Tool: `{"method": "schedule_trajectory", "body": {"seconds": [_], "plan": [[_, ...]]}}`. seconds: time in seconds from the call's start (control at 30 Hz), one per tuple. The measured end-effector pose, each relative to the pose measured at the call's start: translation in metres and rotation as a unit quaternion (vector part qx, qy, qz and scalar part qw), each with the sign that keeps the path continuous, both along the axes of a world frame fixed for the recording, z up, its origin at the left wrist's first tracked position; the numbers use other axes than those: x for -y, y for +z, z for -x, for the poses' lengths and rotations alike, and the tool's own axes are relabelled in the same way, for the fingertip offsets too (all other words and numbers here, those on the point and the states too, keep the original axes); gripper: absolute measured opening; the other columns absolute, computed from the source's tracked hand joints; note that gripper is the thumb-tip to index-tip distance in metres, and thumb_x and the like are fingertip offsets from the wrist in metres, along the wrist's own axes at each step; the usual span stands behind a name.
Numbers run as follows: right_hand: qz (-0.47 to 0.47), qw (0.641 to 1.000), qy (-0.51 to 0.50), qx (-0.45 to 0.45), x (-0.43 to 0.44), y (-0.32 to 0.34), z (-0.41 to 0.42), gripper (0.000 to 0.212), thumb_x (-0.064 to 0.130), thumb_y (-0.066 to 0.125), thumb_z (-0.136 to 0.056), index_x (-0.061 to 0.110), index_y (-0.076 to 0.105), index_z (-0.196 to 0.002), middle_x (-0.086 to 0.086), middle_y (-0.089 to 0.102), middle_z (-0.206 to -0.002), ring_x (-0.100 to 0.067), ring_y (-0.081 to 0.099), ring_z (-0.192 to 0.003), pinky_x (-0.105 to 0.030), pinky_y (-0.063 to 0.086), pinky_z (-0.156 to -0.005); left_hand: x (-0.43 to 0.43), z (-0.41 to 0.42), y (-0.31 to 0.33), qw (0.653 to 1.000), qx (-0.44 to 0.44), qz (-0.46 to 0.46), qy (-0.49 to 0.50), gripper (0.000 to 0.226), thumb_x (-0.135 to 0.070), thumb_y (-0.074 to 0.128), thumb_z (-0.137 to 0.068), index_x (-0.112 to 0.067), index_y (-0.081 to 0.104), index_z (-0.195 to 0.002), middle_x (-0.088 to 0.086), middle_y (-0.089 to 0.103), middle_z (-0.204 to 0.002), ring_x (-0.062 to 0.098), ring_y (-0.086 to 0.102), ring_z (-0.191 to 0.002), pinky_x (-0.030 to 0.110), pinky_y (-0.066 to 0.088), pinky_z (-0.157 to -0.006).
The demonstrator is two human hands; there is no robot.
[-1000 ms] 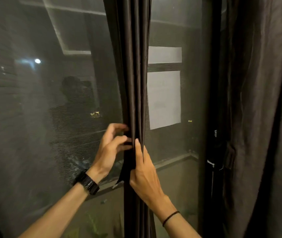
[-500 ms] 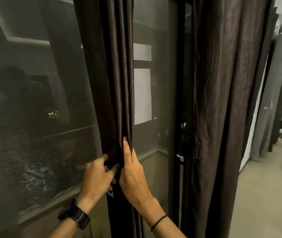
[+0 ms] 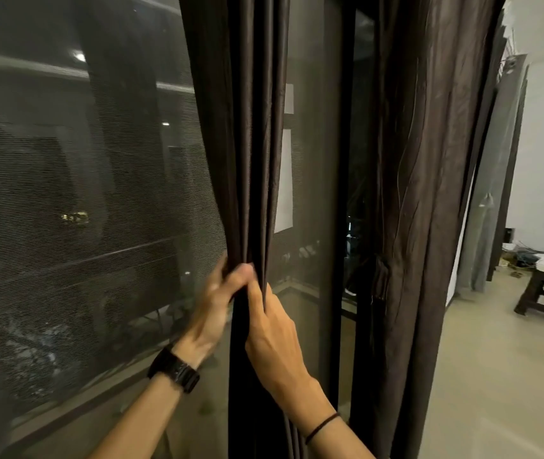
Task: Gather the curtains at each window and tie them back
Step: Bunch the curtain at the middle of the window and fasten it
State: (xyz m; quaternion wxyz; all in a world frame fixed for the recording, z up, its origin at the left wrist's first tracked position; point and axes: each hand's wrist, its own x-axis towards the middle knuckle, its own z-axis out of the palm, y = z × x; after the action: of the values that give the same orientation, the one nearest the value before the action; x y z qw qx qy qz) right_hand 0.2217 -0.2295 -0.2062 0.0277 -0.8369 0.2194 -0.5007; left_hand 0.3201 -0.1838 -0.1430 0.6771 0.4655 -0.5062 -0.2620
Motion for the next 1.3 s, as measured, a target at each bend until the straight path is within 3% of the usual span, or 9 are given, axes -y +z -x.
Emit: {"method": "schedule_trajectory", "body": {"seconds": [0.13, 0.23, 0.37, 0.47, 0.63, 0.73, 0.9, 1.1, 1.3], "plan": [[-0.043, 0.997, 0.016, -0.063, 0.003, 0.006, -0.007, 0.06, 0.011, 0.04, -0.092, 0.002, 0.028, -0.15, -0.015, 0.052, -0.119, -0.031, 0.051, -0.094, -0.05, 0.054, -0.072, 0.012, 0.014, 0.026, 0.996, 0.06, -0.026, 0.067, 0.052, -0.037, 0.089, -0.065, 0.002, 0.07, -0.094, 0.006, 0.073, -0.078, 0.023, 0.073, -0.079, 0.043, 0.059, -0.079], [-0.085, 0.982, 0.134, -0.105, 0.005, 0.014, 0.019, 0.074, 0.011, 0.051, -0.078, 0.008, 0.029, -0.149, -0.008, 0.049, -0.138, -0.026, 0.053, -0.116, -0.041, 0.051, -0.096, 0.016, 0.016, 0.033, 0.996, 0.007, -0.036, 0.086, 0.017, -0.004, 0.081, -0.083, -0.011, 0.067, -0.082, -0.006, 0.072, -0.064, 0.017, 0.071, -0.066, 0.029, 0.059, -0.064], [-0.205, 0.943, 0.179, 0.191, 0.014, 0.017, 0.044, 0.062, 0.015, 0.052, -0.075, 0.023, 0.046, -0.135, 0.01, 0.056, -0.141, -0.016, 0.056, -0.126, -0.039, 0.049, -0.1, 0.016, 0.011, 0.029, 0.992, -0.001, -0.045, 0.119, 0.026, 0.0, 0.071, -0.089, -0.019, 0.054, -0.087, -0.002, 0.068, -0.084, 0.014, 0.064, -0.08, 0.027, 0.054, -0.073], [-0.375, 0.88, 0.103, 0.272, 0.058, 0.029, 0.04, 0.033, 0.032, 0.048, -0.092, 0.033, 0.057, -0.124, 0.01, 0.057, -0.136, -0.015, 0.052, -0.129, -0.048, 0.046, -0.108, 0.012, 0.008, 0.031, 0.991, 0.036, -0.08, 0.099, 0.026, -0.003, 0.069, -0.09, -0.022, 0.051, -0.093, -0.002, 0.064, -0.097, 0.016, 0.063, -0.092, 0.025, 0.051, -0.077], [-0.603, 0.699, 0.351, 0.156, 0.072, 0.057, 0.049, 0.034, 0.009, 0.043, -0.106, 0.006, 0.063, -0.134, -0.021, 0.068, -0.13, -0.029, 0.068, -0.111, -0.041, 0.058, -0.093, 0.01, 0.006, 0.037, 0.99, 0.068, -0.116, 0.042, 0.028, -0.001, 0.065, -0.089, -0.023, 0.053, -0.101, -0.002, 0.066, -0.108, 0.014, 0.063, -0.104, 0.024, 0.048, -0.083], [-0.559, 0.74, 0.366, 0.076, 0.068, 0.061, 0.051, 0.031, 0.0, 0.05, -0.102, 0.004, 0.067, -0.127, -0.017, 0.072, -0.116, -0.019, 0.072, -0.095, -0.032, 0.06, -0.078, 0.011, 0.001, 0.036, 0.986, 0.111, -0.116, 0.041, 0.025, 0.0, 0.064, -0.088, -0.019, 0.06, -0.104, 0.001, 0.07, -0.109, 0.014, 0.065, -0.103, 0.025, 0.05, -0.084], [-0.203, 0.979, -0.016, 0.021, 0.066, 0.063, 0.041, 0.015, 0.013, 0.059, -0.095, 0.016, 0.073, -0.093, 0.0, 0.074, -0.088, -0.017, 0.066, -0.085, -0.043, 0.055, -0.072, 0.018, -0.003, 0.028, 0.948, 0.268, -0.052, 0.162, 0.034, -0.014, 0.069, -0.093, -0.027, 0.062, -0.123, -0.013, 0.069, -0.108, 0.005, 0.066, -0.1, 0.03, 0.053, -0.094], [0.123, 0.975, -0.132, 0.132, 0.023, 0.062, 0.035, 0.026, 0.022, 0.07, -0.087, 0.012, 0.054, -0.069, -0.002, 0.054, -0.071, -0.022, 0.043, -0.07, -0.035, 0.04, -0.059, 0.021, 0.004, 0.015, 0.804, 0.474, -0.104, 0.345, 0.036, -0.036, 0.055, -0.101, -0.013, 0.054, -0.13, 0.014, 0.066, -0.122, 0.044, 0.066, -0.106, 0.048, 0.055, -0.085], [0.331, 0.943, 0.008, 0.029, 0.02, 0.076, 0.031, 0.021, 0.001, 0.05, -0.095, 0.002, 0.066, -0.082, -0.014, 0.07, -0.105, -0.028, 0.06, -0.095, -0.037, 0.053, -0.071, 0.019, -0.003, 0.013, 0.877, 0.374, -0.078, 0.29, 0.026, -0.037, 0.046, -0.104, -0.028, 0.057, -0.082, -0.005, 0.065, -0.077, 0.02, 0.065, -0.071, 0.026, 0.047, -0.056]]}}
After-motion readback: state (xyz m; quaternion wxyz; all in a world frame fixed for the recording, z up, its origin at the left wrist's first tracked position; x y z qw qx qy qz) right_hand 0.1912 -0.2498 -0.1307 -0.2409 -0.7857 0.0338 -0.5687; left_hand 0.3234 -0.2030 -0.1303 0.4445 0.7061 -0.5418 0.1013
